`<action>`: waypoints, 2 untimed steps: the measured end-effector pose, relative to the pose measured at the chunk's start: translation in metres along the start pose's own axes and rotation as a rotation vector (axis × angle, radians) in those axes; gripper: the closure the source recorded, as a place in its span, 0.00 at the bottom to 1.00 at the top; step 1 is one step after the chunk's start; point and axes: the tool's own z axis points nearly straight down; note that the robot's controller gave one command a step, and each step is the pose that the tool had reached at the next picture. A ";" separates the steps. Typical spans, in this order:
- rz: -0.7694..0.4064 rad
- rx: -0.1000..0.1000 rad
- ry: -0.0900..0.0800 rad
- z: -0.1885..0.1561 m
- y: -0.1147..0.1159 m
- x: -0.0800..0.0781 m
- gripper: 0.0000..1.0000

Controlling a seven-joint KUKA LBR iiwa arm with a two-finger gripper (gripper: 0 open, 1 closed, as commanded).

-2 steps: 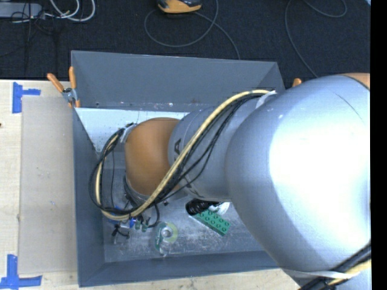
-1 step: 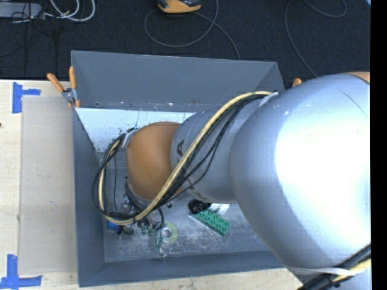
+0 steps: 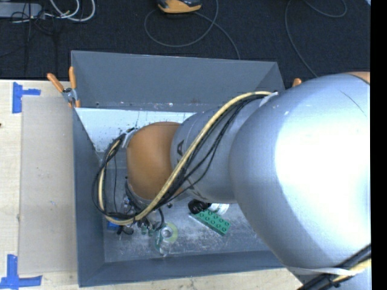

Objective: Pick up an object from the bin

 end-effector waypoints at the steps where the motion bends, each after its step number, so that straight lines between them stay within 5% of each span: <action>1: 0.000 0.001 0.001 -0.002 0.000 0.001 1.00; 2: 0.001 0.001 0.002 -0.012 -0.001 0.001 1.00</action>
Offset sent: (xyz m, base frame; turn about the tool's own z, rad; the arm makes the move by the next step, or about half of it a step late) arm 0.0000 -0.0001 0.0207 0.0000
